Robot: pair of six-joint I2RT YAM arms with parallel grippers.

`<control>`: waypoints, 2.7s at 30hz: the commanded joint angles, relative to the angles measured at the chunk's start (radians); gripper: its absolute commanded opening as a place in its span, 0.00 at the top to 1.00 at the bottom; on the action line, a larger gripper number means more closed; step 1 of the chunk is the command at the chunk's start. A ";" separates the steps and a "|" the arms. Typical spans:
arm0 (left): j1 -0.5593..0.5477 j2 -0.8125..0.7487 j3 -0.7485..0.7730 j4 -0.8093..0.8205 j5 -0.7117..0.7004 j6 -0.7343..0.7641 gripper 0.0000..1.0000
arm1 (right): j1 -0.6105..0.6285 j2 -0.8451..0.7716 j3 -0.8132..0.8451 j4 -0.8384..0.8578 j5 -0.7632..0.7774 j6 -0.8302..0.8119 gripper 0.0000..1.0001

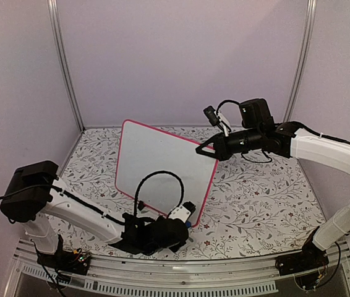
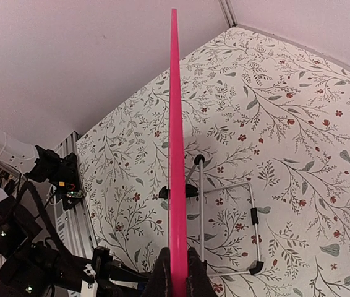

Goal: Erase the whiteboard
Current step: Erase the center of the whiteboard, then place the whiteboard eraser at the center of the board.

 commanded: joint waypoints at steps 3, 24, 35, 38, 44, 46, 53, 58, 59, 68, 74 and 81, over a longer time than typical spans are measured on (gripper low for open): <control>0.065 -0.141 -0.048 0.123 -0.286 0.056 1.00 | 0.024 0.022 -0.014 -0.078 -0.030 -0.029 1.00; 0.080 -0.570 -0.271 0.054 -0.305 -0.069 1.00 | 0.024 0.026 -0.005 -0.076 -0.026 -0.027 1.00; 0.083 -0.833 -0.349 -0.127 -0.384 -0.196 1.00 | 0.025 0.031 0.023 -0.097 -0.014 -0.026 1.00; 0.082 -0.898 -0.373 -0.168 -0.389 -0.231 1.00 | 0.024 0.030 0.032 -0.110 0.000 -0.030 0.80; 0.081 -0.972 -0.409 -0.192 -0.388 -0.247 1.00 | 0.024 0.026 0.047 -0.127 0.019 -0.040 0.59; 0.081 -0.977 -0.411 -0.189 -0.387 -0.244 1.00 | 0.024 0.026 0.052 -0.130 0.024 -0.042 0.56; 0.080 -0.960 -0.412 -0.183 -0.384 -0.246 1.00 | 0.023 0.019 0.049 -0.140 0.046 -0.055 0.48; 0.081 -0.962 -0.414 -0.182 -0.381 -0.244 1.00 | 0.023 -0.001 0.035 -0.146 0.058 -0.067 0.45; 0.079 -0.963 -0.415 -0.178 -0.380 -0.243 1.00 | 0.023 -0.010 0.035 -0.145 0.060 -0.069 0.43; 0.076 -0.959 -0.409 -0.145 -0.363 -0.218 1.00 | 0.023 -0.075 0.042 -0.161 0.124 -0.076 0.21; 0.064 -0.950 -0.403 -0.052 -0.323 -0.166 1.00 | 0.023 -0.154 0.053 -0.190 0.199 -0.067 0.11; 0.054 -0.941 -0.395 0.065 -0.284 -0.068 1.00 | 0.022 -0.260 0.012 -0.162 0.300 0.005 0.09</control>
